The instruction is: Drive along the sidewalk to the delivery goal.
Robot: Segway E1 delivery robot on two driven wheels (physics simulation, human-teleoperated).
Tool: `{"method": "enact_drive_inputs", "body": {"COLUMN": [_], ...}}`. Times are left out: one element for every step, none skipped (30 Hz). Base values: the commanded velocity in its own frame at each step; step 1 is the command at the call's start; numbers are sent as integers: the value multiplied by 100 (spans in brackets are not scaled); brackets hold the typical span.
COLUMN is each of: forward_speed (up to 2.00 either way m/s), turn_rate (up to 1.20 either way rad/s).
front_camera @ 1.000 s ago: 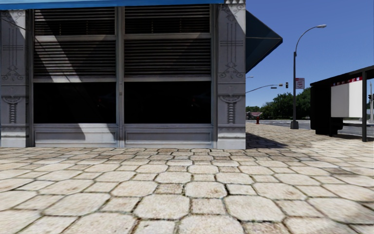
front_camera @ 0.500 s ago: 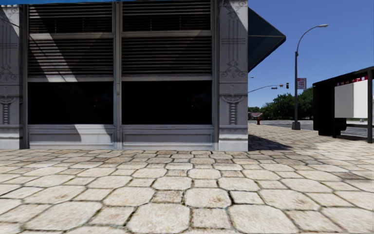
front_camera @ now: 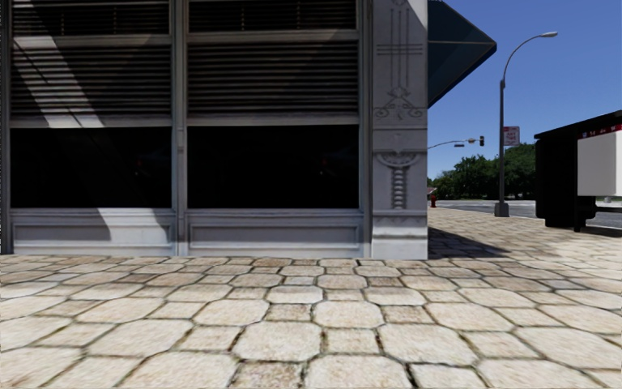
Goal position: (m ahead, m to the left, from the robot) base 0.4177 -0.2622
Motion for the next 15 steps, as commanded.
{"method": "enact_drive_inputs", "body": {"forward_speed": [116, 116, 107, 91, 84, 76, 76, 64, 45, 22, 11, 11, 1, 0, 0], "turn_rate": [0, 0, 0, 0, 0, 0, 0, 0, 0, 0, 0, 0, 0, 0, 0]}}
